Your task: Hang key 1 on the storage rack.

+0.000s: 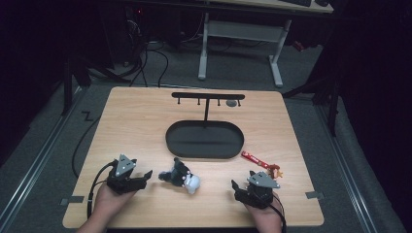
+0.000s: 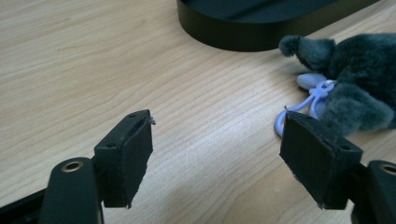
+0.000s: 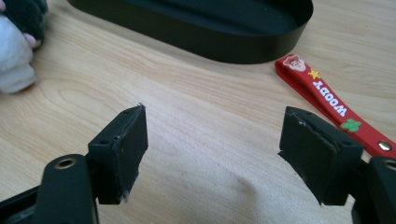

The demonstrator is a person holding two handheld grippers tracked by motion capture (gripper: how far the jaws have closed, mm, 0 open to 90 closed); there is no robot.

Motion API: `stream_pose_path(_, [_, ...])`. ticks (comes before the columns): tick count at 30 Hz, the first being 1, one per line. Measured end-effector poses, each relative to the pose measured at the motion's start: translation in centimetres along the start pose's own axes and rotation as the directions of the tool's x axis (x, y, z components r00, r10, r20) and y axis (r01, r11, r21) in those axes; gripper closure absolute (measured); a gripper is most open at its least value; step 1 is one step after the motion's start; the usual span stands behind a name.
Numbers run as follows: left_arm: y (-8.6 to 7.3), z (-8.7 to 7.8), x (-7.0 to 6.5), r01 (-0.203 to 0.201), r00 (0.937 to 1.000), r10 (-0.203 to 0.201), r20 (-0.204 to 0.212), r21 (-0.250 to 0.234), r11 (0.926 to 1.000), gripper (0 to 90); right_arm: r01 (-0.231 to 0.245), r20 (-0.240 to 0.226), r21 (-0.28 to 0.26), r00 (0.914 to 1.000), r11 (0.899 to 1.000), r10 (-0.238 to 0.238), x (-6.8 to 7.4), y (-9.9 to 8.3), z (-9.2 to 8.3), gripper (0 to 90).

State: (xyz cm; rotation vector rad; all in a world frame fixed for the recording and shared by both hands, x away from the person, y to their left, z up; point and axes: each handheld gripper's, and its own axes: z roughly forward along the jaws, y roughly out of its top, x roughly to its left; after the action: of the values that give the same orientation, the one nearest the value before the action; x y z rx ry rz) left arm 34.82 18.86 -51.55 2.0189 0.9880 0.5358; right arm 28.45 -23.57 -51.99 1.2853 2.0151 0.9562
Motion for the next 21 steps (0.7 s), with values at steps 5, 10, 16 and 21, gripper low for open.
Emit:
stream_pose_path(5, [0.0, 0.56, 0.16, 0.009, 0.9999, -0.009, 0.008, 0.004, 0.9999, 27.2, -0.005, -0.014, -0.005, 0.9999, 1.0, 0.005, -0.27, -0.23, -0.44, 23.6])
stream_pose_path(10, [-0.05, 0.59, 0.06, 0.0, 1.0, 0.0, 0.006, 0.01, 0.9999, 27.3, -0.007, -0.013, -0.018, 0.9999, 1.0, 0.007, -0.54, -0.33, -0.79, 24.3])
stream_pose_path(16, [-0.07, 0.51, 0.06, -0.008, 1.0, 0.008, 0.006, 0.012, 0.9999, 27.5, -0.016, -0.016, -0.018, 0.9997, 1.0, 0.016, -0.71, -0.3, -0.63, 25.8])
stream_pose_path(21, [-0.1, 0.47, -0.02, -0.014, 0.9999, 0.013, 0.007, 0.013, 0.9998, 27.5, -0.005, -0.021, -0.014, 0.9998, 1.0, 0.005, -0.44, -0.18, -0.61, 26.3])
